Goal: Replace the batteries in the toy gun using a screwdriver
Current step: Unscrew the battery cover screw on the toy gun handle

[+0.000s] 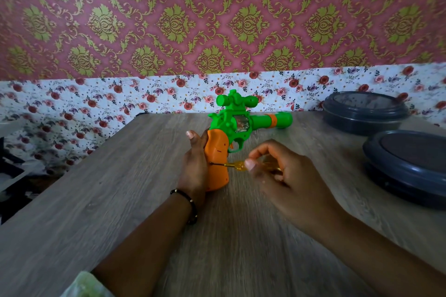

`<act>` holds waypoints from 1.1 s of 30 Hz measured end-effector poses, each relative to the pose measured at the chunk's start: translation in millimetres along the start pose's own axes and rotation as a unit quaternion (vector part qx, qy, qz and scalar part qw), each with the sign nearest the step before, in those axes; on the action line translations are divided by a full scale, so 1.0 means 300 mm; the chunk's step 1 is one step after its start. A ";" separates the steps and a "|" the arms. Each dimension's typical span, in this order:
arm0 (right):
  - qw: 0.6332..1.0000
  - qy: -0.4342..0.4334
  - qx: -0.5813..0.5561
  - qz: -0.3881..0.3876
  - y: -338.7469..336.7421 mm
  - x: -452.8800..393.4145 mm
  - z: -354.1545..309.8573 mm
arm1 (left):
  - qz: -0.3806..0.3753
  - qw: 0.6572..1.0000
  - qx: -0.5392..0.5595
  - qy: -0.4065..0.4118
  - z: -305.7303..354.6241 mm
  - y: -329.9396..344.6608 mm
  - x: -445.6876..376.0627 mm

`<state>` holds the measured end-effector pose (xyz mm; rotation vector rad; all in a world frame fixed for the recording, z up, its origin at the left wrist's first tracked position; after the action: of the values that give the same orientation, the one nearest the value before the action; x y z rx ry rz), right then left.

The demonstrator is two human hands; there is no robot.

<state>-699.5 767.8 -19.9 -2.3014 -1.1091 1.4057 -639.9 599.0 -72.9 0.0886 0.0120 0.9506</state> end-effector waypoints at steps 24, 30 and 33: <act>0.996 -0.022 -0.091 -0.007 0.001 -0.009 -0.019 | -0.003 1.000 -0.004 0.001 0.004 0.005 0.006; 0.998 0.023 -0.048 0.027 0.003 0.001 -0.004 | -0.003 1.000 -0.014 -0.005 -0.006 0.000 -0.012; 1.000 0.003 -0.004 0.029 -0.008 -0.003 -0.005 | -0.005 1.000 -0.016 -0.002 -0.003 0.003 -0.008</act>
<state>-699.5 769.1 -17.3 -2.3597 -1.0564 1.4156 -642.2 597.8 -73.9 0.0616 -0.0073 0.9406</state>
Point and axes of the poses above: each hand's wrist, its own x-axis away from the middle knuckle, its own y-axis out of the palm, z = x × y, the point moved 5 cm from there along -x, towards the middle knuckle, and after that the axes turned 9 degrees about -y, right-handed, at the moved point
